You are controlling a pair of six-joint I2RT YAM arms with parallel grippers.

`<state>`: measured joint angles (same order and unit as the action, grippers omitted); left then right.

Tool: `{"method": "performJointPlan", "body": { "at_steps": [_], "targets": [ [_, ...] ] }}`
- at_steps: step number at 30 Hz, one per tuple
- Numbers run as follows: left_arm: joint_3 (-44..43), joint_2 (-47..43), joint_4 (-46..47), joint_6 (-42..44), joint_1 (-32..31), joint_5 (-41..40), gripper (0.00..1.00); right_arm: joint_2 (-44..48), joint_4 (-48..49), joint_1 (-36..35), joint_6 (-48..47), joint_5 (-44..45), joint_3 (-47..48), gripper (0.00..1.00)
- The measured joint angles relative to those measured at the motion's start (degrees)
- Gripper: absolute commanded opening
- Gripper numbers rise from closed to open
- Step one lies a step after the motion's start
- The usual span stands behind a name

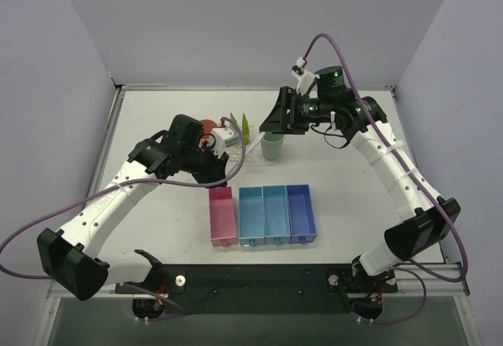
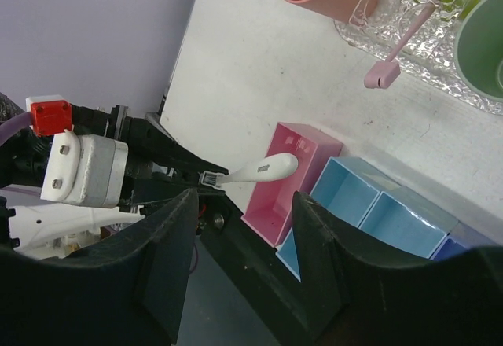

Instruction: Prepare toiletry sets of a toothbrush and toothpaste on the tray

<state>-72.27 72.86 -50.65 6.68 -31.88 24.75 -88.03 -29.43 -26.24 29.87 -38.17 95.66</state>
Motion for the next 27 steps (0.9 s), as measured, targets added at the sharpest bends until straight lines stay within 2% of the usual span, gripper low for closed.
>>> {"method": "performJointPlan", "body": {
  "at_steps": [5,16,27],
  "targets": [
    [-0.11,-0.07,-0.98,1.09,-2.16,-1.79,0.0,-0.35,-0.87,-0.28,-0.61,-1.2,0.0,0.42],
    [-0.2,-1.53,-1.27,1.55,-2.58,-4.31,0.0,-1.57,-1.68,-1.64,-1.66,-1.25,-1.88,0.41],
    [-0.2,-2.32,-1.44,2.1,-3.37,-5.27,0.0,-4.13,-1.66,-3.48,-1.66,-1.22,-1.84,0.34]
  ]
}}
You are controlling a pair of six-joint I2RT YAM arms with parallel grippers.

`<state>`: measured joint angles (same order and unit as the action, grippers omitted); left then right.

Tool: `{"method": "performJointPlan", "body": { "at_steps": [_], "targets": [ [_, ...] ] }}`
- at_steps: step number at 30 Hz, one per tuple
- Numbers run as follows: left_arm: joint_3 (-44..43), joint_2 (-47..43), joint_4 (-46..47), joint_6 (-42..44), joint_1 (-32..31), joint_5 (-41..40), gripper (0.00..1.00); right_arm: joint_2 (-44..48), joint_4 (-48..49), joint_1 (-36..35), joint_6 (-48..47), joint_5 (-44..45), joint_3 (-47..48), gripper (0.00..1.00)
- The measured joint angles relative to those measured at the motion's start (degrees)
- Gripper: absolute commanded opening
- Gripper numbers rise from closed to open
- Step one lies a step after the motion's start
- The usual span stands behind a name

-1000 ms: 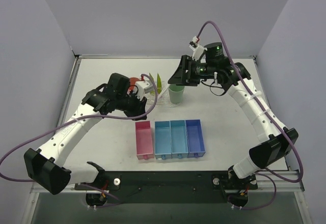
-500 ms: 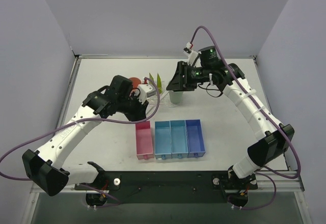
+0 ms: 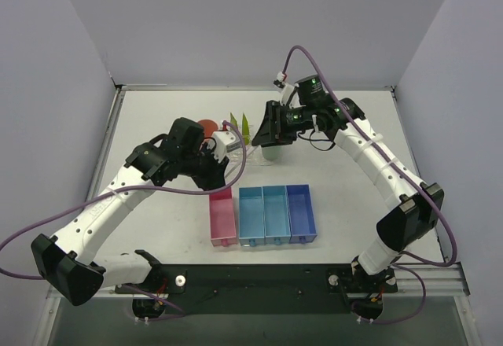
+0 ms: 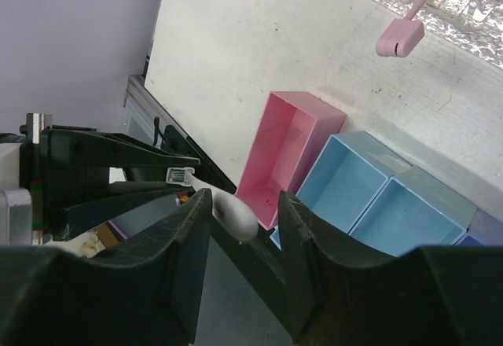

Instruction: Prepare toiletry sets of a toothbrush and toothpaste on the tray

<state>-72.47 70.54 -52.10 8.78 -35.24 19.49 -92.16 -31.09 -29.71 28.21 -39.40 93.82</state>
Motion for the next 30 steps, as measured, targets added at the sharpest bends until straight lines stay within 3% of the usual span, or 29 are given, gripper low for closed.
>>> {"method": "performJointPlan", "body": {
  "at_steps": [6,10,13,14,17,20,21,22,24,30],
  "targets": [
    [0.0,-0.04,-0.24,0.48,-0.24,-0.83,0.0,-1.36,0.07,-0.35,0.22,0.0,0.09,0.21],
    [0.0,-0.04,-0.55,0.59,-0.31,-1.4,0.0,-1.38,0.92,-0.37,1.4,-1.36,0.37,0.01],
    [0.0,-0.04,-0.74,0.57,-0.37,-2.03,0.0,-1.36,2.29,-0.42,3.39,-3.98,0.9,0.0],
    [0.0,-0.04,-0.68,0.46,-0.42,-2.4,0.09,-1.33,2.82,-0.44,3.76,-4.52,0.94,0.0],
    [0.0,-0.04,-0.33,-0.37,-0.42,-3.43,0.16,-1.33,3.63,-0.37,4.68,-4.83,0.9,0.0],
    [0.0,-0.09,0.61,-1.68,-0.26,-4.07,0.44,-1.25,5.55,-0.07,5.64,-5.01,0.35,0.0],
    [0.0,-0.13,0.92,-2.29,-0.07,-4.17,0.58,-1.05,6.58,0.13,6.21,-5.07,-0.28,0.0],
    [0.0,-0.17,1.36,-2.91,0.28,-4.26,0.63,-0.81,7.41,0.44,6.29,-4.94,-1.03,0.0],
    [0.0,-0.63,2.82,-4.66,1.68,-3.89,0.71,-0.26,9.11,1.25,7.17,-4.31,-3.13,0.0],
    [0.0,-3.43,8.15,-11.65,9.42,1.57,0.77,1.9,16.31,4.31,11.32,-2.78,-9.79,0.0]
  ]
}}
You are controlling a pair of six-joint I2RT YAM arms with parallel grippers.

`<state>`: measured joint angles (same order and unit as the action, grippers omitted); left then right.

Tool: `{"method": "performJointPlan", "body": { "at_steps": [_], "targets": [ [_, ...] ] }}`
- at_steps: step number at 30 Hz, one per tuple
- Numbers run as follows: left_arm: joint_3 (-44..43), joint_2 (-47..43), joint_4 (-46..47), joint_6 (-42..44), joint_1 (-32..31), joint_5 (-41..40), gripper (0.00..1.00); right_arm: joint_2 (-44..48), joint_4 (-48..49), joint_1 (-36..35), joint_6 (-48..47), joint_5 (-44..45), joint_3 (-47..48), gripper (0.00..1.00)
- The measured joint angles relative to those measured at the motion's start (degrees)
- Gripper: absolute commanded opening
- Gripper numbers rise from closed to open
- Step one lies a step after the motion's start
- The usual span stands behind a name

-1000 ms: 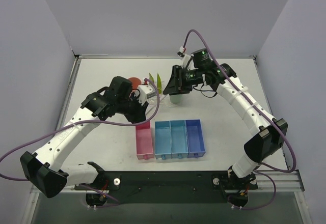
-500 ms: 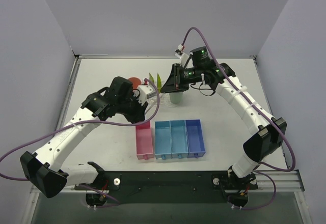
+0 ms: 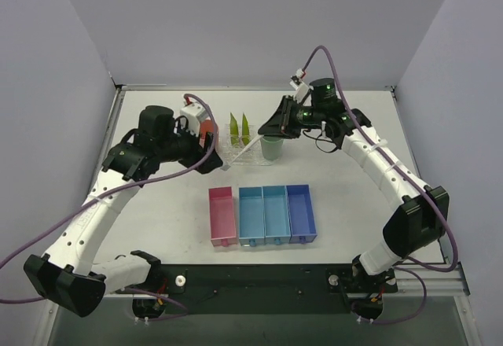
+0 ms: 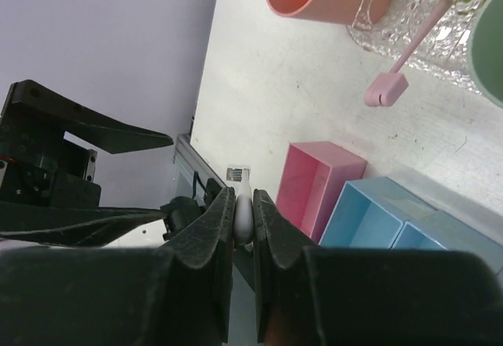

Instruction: Prepare toiletry sets of a toothbrush and toothpaste on the tray

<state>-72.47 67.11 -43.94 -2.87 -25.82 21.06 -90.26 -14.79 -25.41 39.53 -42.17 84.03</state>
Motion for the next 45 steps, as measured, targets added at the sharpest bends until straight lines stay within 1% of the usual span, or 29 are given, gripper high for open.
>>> {"method": "performJointPlan", "body": {
  "at_steps": [3,5,9,11,13,19,26,31,37,43,45],
  "targets": [
    [0.0,-1.11,4.2,-5.51,4.07,4.22,0.77,2.25,6.08,1.2,3.43,0.39,-3.48,0.0],
    [0.0,-1.33,8.76,-11.82,7.32,8.26,0.77,3.15,10.49,1.79,5.51,0.39,-4.22,0.0],
    [2.23,-1.38,23.87,-27.69,14.19,15.72,0.77,3.93,19.43,1.81,9.03,-0.5,-4.39,0.0],
    [4.17,-1.38,30.73,-34.38,16.57,17.99,0.77,4.13,23.69,1.81,10.73,-1.51,-4.85,0.0],
    [5.11,-1.33,33.16,-38.47,17.53,18.78,0.77,4.15,26.6,1.81,12.0,-2.4,-5.18,0.0],
    [6.93,-1.36,36.09,-44.96,18.71,19.61,0.77,4.15,34.84,2.08,16.31,-4.63,-7.19,0.0],
    [14.23,-1.44,46.07,-54.45,19.96,22.1,0.77,4.15,43.01,2.62,21.38,-4.81,-9.07,0.0],
    [15.5,-1.44,52.26,-59.74,20.31,24.04,0.73,4.13,46.95,2.62,23.47,-4.87,-9.44,0.0],
    [17.97,-1.46,61.77,-66.05,20.31,25.66,0.64,3.67,50.03,2.62,25.51,-5.35,-9.6,0.0],
    [19.02,-1.38,65.05,-69.33,20.31,26.23,0.62,2.6,51.12,2.62,26.25,-5.9,-9.6,0.0],
    [19.02,-1.36,65.79,-70.1,20.31,26.34,0.59,2.34,51.1,2.62,26.32,-6.16,-9.6,0.0]
  ]
}}
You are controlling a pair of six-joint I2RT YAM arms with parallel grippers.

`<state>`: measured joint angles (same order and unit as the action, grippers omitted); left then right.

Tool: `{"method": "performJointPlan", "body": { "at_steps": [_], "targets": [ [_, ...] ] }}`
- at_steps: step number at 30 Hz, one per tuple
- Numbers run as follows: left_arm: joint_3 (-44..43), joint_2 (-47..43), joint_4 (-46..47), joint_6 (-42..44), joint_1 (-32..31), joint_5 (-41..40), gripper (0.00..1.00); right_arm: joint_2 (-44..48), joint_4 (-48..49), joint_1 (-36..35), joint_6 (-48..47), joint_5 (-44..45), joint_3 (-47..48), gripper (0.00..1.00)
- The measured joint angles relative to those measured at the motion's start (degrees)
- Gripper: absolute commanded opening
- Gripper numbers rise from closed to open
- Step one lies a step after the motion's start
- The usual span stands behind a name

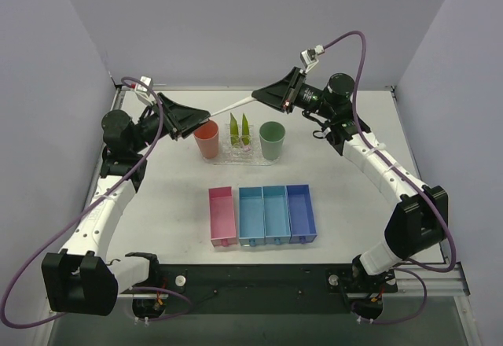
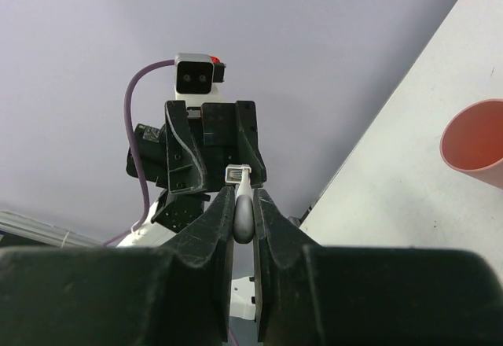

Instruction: Prepare toiletry sets of a toothbrush and toothpaste on the tray

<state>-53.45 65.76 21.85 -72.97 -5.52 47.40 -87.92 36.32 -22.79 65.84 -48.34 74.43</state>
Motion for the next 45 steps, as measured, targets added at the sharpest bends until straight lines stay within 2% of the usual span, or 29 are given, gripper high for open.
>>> {"method": "performJointPlan", "body": {
  "at_steps": [5,7,13,17,21,26,30,34,37,45],
  "targets": [
    [0.0,0.15,1.25,-1.07,0.0,0.07,0.48,-0.11,0.37,0.0,0.2,-0.33,0.0,0.0],
    [0.02,0.31,1.36,-1.46,0.0,0.09,0.46,-0.11,0.48,0.0,0.37,-0.46,0.0,0.0],
    [0.28,0.87,1.57,-1.95,0.0,0.42,0.31,-0.15,0.61,0.26,0.39,-0.74,0.0,0.0],
    [0.28,0.92,1.68,-2.08,0.0,0.66,0.19,-0.15,0.52,0.24,0.31,-1.03,0.0,0.15],
    [0.28,1.03,1.88,-2.08,0.02,0.63,0.13,-0.17,-1.16,0.26,-0.59,-0.98,0.0,0.39],
    [0.35,1.01,1.92,-2.03,0.46,0.63,0.09,-0.28,-4.15,0.26,-2.89,-0.96,0.0,0.5],
    [0.37,0.79,0.9,-1.2,1.99,0.0,0.07,-0.28,-7.23,0.5,-5.11,-0.35,0.0,0.54],
    [0.37,-0.35,-2.45,1.05,4.04,-1.11,0.06,-0.26,-11.23,1.33,-8.24,1.14,0.0,0.55],
    [0.33,-1.7,-6.97,4.17,5.4,-2.23,0.0,-0.02,-15.17,2.21,-10.88,2.84,0.0,0.55],
    [-2.21,-2.99,-25.94,17.75,7.5,-8.92,0.0,3.58,-23.26,4.94,-17.53,6.97,-0.2,0.55]
  ]
}}
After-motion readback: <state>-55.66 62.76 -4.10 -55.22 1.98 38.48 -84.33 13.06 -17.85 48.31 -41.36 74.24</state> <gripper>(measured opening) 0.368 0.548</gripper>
